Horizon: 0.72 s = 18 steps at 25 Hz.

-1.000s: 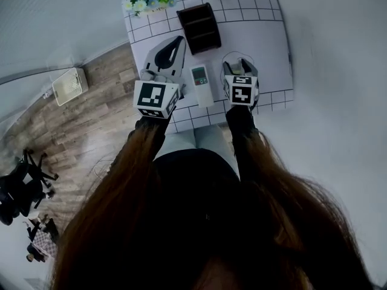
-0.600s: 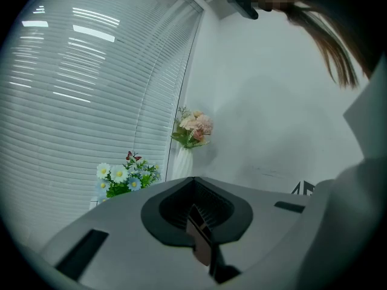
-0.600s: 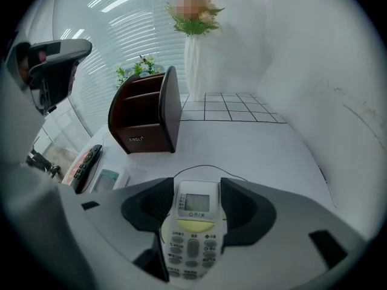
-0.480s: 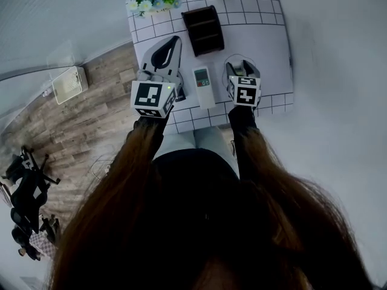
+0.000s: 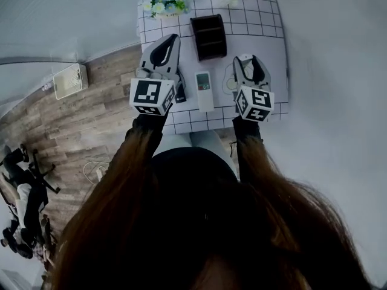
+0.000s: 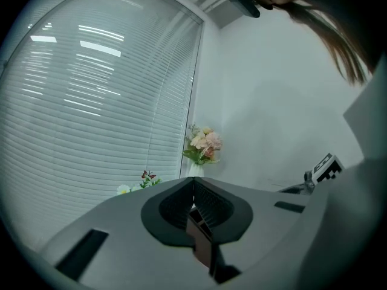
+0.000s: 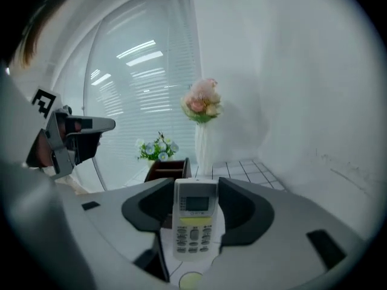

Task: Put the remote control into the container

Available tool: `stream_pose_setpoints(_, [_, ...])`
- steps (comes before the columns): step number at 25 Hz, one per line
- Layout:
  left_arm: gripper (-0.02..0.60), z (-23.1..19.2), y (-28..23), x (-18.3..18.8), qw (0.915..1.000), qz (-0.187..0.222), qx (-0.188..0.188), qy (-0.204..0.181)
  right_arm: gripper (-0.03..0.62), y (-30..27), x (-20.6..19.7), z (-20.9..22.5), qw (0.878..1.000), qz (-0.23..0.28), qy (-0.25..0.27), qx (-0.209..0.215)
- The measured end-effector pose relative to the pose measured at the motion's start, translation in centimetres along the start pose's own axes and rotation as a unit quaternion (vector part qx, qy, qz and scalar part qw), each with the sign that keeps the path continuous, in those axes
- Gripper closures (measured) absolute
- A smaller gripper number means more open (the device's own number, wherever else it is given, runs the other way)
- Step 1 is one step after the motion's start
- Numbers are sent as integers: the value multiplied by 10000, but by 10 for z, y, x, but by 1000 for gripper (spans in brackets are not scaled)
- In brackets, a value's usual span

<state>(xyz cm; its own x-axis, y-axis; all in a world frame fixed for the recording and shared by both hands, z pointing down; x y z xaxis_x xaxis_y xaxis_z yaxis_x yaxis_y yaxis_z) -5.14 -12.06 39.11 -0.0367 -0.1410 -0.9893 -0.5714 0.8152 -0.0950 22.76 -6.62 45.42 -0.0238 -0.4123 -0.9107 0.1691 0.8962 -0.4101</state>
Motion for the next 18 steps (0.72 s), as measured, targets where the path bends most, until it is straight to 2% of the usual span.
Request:
stream_pose_setpoints(6, [573, -7, 13, 21, 9992, 270, 279, -68, 362, 6, 45, -16, 9964, 773, 196, 283])
stream_pose_setpoints(13, [572, -19, 30, 33, 9966, 461, 664, -160, 361, -5, 79, -40, 9880, 1290, 325, 783])
stream_pose_setpoints(18, [572, -27, 35, 37, 9947, 529, 860, -200, 362, -19, 96, -53, 9834, 1452, 404, 1007])
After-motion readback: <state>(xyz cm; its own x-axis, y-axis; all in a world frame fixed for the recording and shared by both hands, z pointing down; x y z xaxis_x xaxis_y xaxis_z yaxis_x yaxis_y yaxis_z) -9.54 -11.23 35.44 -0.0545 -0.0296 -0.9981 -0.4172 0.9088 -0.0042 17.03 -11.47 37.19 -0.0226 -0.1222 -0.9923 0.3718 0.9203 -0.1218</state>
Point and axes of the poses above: the fingertips, and each gripper's own axes: y backward along the fingers, z to its right, x out of its top, the point moved 10 cm from there along y, backward along the fingers
